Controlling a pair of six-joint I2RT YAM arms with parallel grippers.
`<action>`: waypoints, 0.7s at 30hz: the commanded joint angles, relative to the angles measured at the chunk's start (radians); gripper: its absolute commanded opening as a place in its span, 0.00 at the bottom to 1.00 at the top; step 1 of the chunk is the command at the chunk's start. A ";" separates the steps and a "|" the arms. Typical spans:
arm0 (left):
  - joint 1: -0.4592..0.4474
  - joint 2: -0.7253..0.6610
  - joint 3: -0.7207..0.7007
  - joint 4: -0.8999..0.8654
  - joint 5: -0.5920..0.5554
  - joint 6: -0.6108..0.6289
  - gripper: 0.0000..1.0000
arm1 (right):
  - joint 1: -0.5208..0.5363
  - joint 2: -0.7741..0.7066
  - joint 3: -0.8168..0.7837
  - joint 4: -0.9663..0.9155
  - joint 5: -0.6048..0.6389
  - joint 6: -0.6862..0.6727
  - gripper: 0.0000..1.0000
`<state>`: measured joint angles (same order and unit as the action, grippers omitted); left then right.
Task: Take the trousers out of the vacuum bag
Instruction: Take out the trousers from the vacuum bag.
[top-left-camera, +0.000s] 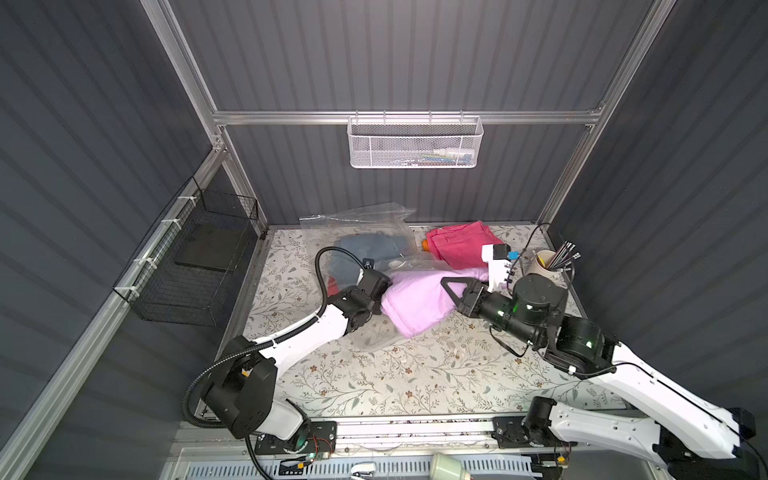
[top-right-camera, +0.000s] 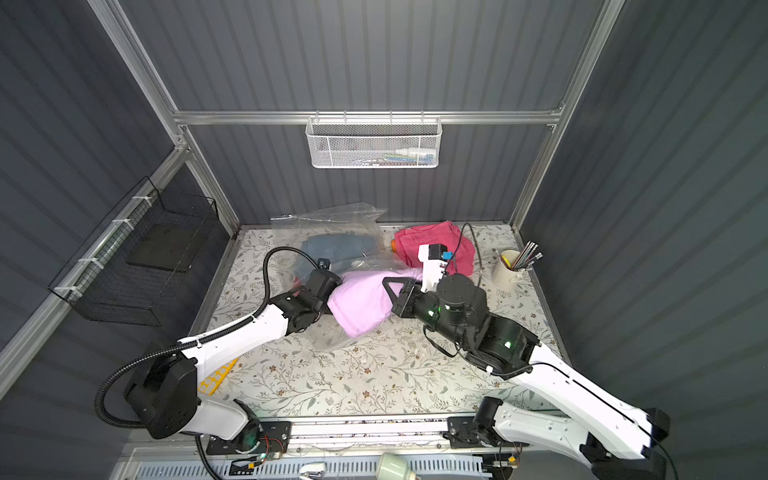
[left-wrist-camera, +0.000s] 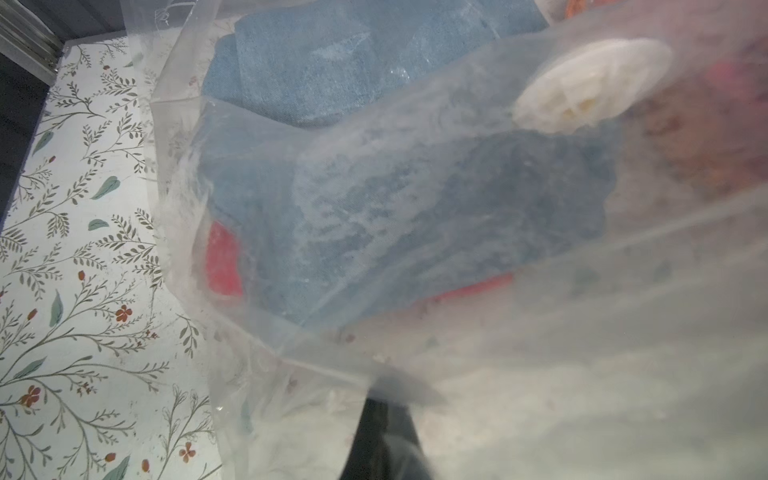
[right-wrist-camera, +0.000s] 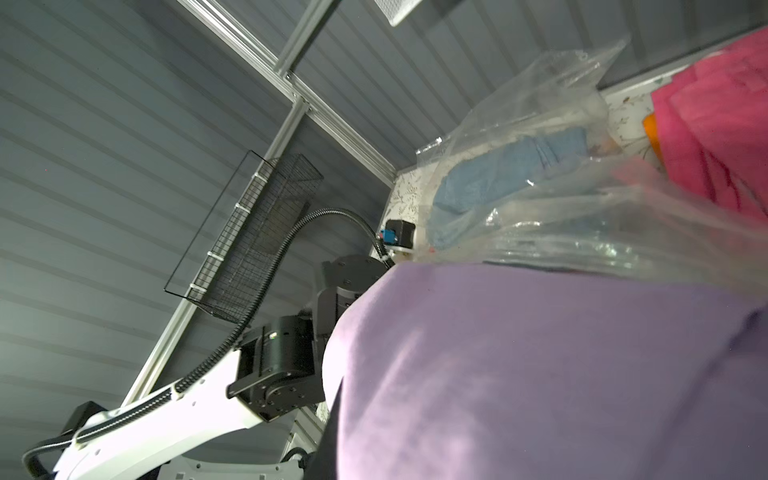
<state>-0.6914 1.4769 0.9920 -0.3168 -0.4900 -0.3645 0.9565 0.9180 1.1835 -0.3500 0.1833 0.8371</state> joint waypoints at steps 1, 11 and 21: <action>0.010 0.013 -0.012 0.008 0.011 -0.023 0.00 | 0.001 -0.042 0.111 0.072 0.069 -0.100 0.00; 0.012 0.002 -0.051 0.014 0.008 -0.041 0.00 | -0.061 -0.015 0.306 -0.058 0.149 -0.250 0.00; 0.027 -0.033 -0.113 0.006 -0.022 -0.057 0.00 | -0.529 -0.005 0.373 -0.254 -0.202 -0.171 0.00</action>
<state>-0.6788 1.4761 0.9031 -0.2974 -0.4812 -0.3988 0.4858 0.9295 1.5024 -0.6010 0.0769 0.6731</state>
